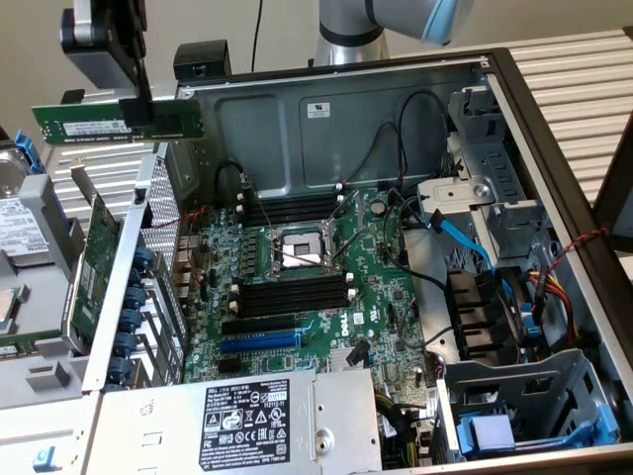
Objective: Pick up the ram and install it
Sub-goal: 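Pick up the ram and move it above insertion slot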
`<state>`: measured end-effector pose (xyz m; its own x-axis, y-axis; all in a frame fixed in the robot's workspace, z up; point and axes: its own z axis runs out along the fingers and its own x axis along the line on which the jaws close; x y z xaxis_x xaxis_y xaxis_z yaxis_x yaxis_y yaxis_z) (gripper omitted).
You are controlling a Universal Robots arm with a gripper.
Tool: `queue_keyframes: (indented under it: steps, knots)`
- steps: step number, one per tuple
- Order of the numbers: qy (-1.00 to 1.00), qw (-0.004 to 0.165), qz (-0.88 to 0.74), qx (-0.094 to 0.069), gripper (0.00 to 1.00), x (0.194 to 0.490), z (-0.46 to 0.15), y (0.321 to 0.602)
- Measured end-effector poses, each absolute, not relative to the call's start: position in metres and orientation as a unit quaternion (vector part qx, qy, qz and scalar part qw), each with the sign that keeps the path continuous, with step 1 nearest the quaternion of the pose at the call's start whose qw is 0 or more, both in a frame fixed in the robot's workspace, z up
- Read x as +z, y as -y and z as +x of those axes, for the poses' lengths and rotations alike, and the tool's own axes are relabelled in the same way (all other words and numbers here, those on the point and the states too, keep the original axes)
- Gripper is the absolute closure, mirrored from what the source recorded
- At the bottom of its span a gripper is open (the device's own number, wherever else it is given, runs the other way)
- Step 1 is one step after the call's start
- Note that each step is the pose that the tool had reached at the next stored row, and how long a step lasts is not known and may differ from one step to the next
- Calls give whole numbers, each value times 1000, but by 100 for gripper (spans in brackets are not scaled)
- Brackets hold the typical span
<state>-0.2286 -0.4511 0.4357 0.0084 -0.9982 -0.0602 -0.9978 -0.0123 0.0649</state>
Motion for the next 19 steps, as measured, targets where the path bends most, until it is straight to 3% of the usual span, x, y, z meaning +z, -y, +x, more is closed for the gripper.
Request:
queue_keyframes:
  steps: [19]
  knots:
    - [703,2,710,-44,86,433,-145,435]
